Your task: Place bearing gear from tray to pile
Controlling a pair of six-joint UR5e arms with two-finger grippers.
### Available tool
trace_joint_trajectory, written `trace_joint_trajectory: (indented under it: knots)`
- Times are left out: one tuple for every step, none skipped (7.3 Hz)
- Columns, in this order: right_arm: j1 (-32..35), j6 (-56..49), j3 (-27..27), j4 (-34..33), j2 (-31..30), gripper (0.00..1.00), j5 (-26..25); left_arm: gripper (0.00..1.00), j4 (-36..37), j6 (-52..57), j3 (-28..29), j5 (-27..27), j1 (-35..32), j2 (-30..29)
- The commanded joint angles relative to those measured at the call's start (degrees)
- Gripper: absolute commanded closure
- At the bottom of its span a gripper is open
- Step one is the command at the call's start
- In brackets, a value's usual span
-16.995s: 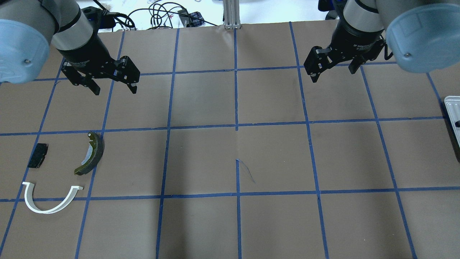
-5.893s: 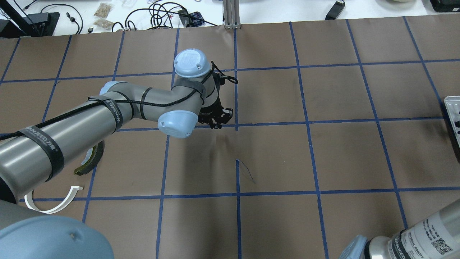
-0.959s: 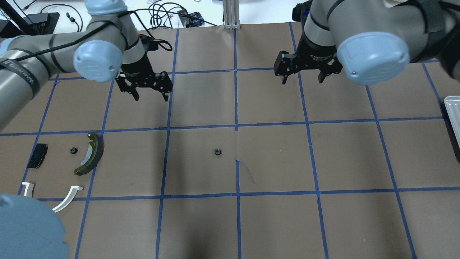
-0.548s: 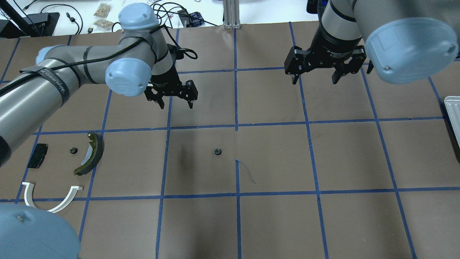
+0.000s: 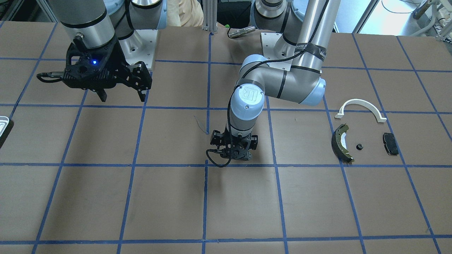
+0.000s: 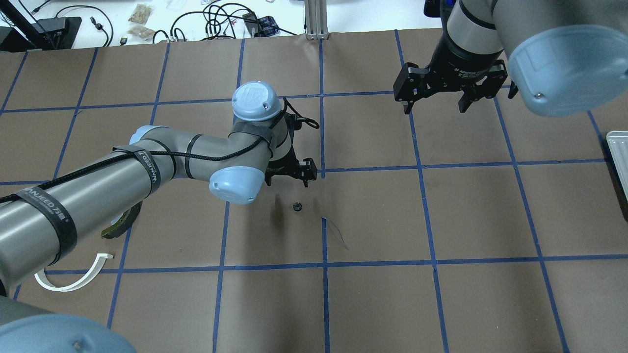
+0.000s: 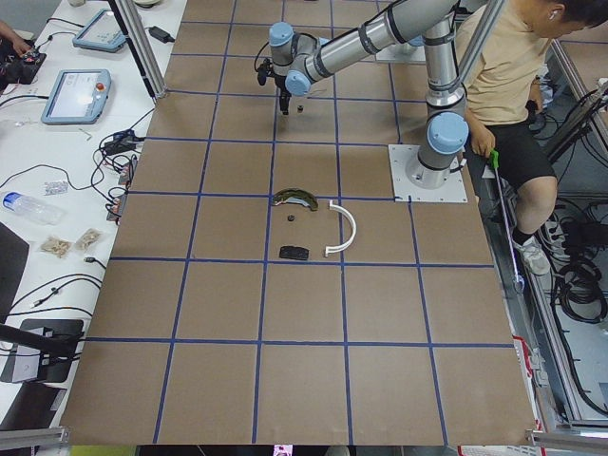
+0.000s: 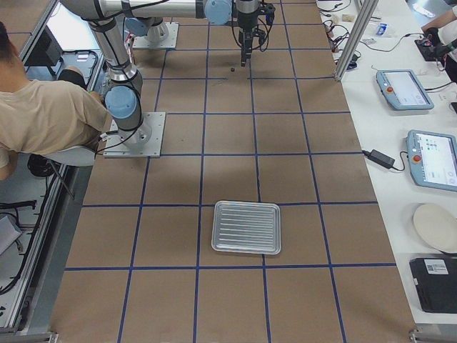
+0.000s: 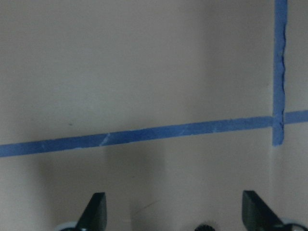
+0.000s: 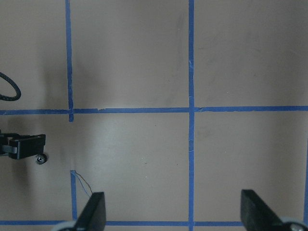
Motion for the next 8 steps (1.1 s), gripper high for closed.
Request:
trace_joint_trajectory:
  knots:
    - [-0.13,-0.21,-0.07,0.35,-0.04,0.00,-1.11,0.00,1.21,-2.43,-1.58,-0.08,-1.05,0.07]
    - [-0.04,-0.21,0.11,0.70,-0.13,0.00,-1.56,0.10,1.29,-1.92,-2.20,0.10,-1.06,-0.10]
    - [-0.13,-0.21,-0.50,0.44,-0.04,0.00,-3.91,0.21,1.29,-1.83,-2.20,0.10,-1.06,-0.02]
    - [-0.13,-0.21,-0.42,0.53,-0.13,0.00,-4.02,0.29,1.29,-2.18,-2.20,-0.08,-1.06,-0.11]
    - [-0.04,-0.12,-0.24,0.70,-0.13,0.00,-3.93,0.40,1.29,-2.44,-2.29,-0.17,-1.06,-0.11]
    - [0.05,-0.12,0.02,0.97,-0.22,0.00,-3.93,0.59,1.29,-2.44,-2.29,-0.25,-1.06,-0.19]
    - [0.05,-0.12,0.02,0.79,-0.13,0.00,-4.02,0.70,1.29,-2.53,-2.29,-0.34,-1.23,-0.11]
    - [0.05,-0.12,-0.07,0.88,-0.13,0.00,-4.11,0.88,1.21,-2.62,-2.38,-0.26,-1.49,-0.11]
